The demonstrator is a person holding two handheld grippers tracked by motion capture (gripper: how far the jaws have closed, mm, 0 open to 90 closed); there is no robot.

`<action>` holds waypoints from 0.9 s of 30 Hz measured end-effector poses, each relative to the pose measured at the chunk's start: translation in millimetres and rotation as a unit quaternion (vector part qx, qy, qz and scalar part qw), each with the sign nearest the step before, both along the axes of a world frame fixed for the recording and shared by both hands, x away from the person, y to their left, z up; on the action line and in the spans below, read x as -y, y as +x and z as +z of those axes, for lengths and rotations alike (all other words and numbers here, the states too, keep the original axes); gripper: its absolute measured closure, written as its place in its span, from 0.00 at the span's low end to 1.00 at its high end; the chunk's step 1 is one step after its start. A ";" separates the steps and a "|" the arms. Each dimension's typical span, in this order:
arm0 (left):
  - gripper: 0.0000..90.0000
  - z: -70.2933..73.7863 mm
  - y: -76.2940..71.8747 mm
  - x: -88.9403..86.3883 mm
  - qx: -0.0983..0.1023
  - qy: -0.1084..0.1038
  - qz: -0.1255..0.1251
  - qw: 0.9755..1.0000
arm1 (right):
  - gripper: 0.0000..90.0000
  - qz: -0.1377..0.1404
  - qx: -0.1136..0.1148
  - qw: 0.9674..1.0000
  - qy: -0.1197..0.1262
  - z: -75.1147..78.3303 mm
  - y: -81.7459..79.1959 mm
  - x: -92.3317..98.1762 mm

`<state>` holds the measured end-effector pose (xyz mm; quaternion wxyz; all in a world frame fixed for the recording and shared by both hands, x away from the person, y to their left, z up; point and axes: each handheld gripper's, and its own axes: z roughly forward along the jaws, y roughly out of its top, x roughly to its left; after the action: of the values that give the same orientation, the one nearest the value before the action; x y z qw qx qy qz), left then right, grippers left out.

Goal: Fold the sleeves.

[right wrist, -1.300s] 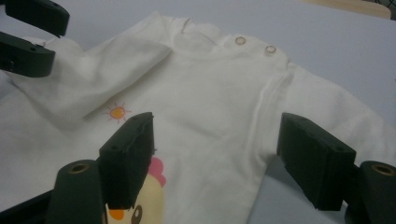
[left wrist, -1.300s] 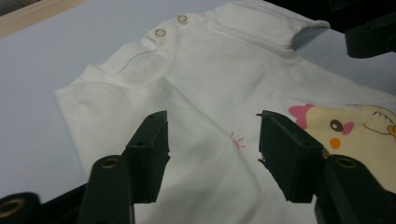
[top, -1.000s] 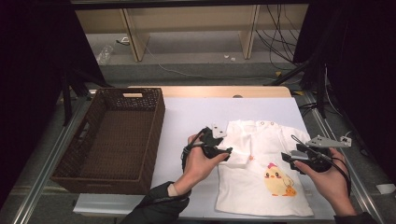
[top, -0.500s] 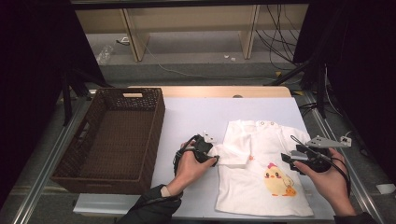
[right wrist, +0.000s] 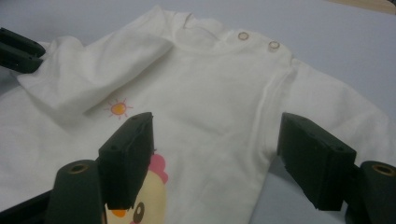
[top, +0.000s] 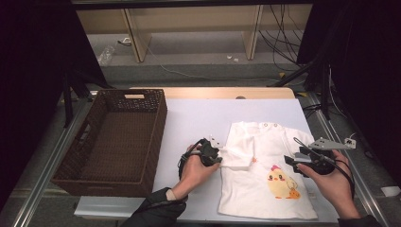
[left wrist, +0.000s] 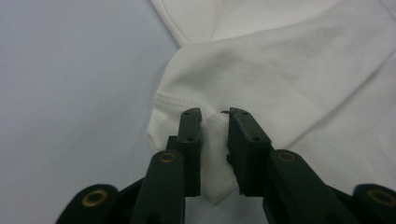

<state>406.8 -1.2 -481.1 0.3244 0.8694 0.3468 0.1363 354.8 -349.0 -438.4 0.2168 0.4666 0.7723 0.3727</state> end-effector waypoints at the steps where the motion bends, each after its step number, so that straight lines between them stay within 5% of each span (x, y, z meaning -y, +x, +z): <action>1: 0.90 -0.4 -1.1 0.7 0.005 0.001 0.003 1.000 | 0.31 0.000 0.000 1.000 0.000 -0.2 0.0 0.0; 9: 0.98 5.0 -2.1 -2.5 0.004 -0.020 0.010 1.000 | 0.31 0.000 0.000 1.000 -0.001 -0.5 0.3 1.0; 19: 1.00 36.8 -15.2 4.1 0.070 -0.045 -0.010 0.997 | 0.31 0.000 0.000 1.000 0.000 -0.4 0.2 0.4; 27: 1.00 52.4 -24.3 22.5 0.085 -0.065 -0.040 0.993 | 0.31 -0.001 0.000 1.000 -0.001 -0.2 0.3 1.0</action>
<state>382.5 -23.8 -428.7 0.4138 0.8448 0.2912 0.1737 355.1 -350.0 -438.6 0.2180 0.4669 0.7723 0.3716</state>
